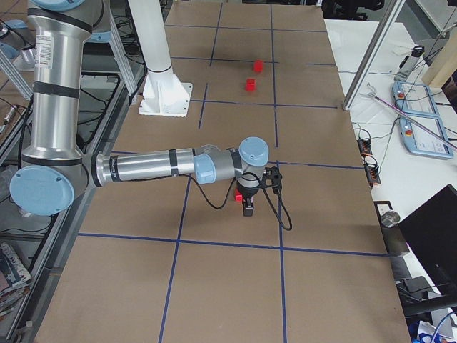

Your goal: Form red blocks into L shape at center

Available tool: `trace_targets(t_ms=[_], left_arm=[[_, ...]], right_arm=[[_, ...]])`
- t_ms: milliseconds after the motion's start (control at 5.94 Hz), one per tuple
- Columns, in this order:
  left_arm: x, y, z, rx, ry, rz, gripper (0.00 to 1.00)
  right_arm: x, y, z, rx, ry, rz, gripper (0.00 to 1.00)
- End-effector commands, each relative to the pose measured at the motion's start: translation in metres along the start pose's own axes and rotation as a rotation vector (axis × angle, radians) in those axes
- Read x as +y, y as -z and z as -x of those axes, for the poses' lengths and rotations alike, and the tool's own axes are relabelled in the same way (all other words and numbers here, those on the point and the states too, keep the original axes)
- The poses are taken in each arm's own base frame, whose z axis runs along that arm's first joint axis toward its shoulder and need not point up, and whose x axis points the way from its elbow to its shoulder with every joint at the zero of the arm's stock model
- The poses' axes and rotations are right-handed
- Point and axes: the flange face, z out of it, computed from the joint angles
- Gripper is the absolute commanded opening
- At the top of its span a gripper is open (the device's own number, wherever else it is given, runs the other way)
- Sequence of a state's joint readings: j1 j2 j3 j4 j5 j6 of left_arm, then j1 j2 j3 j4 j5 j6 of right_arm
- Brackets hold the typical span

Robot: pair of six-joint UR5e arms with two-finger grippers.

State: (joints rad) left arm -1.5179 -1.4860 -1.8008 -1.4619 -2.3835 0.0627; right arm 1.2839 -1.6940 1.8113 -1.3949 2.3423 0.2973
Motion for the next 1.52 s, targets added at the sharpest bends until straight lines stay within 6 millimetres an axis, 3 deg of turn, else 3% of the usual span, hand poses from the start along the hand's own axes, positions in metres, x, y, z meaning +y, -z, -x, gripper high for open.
trace_targets(t_ms=[0,168,337,505,1348], left_arm=[[-0.001,0.003,-0.003,0.0,-0.008,-0.006,1.0],[-0.001,0.001,-0.002,0.0,-0.006,-0.004,1.0],[-0.002,0.001,-0.002,0.0,-0.009,-0.004,1.0],[-0.002,0.001,-0.002,0.0,-0.009,-0.004,1.0],[-0.003,0.003,-0.004,0.001,-0.012,-0.007,1.0]], right_arm=[[-0.002,-0.045,0.047,0.011,0.003,-0.014,0.97],[-0.009,-0.056,0.073,-0.001,0.07,-0.02,0.97],[-0.017,-0.07,0.086,-0.002,0.094,-0.006,0.98],[-0.025,-0.08,0.086,0.001,0.092,0.008,0.98],[-0.016,-0.116,0.081,0.02,0.088,0.078,0.94]])
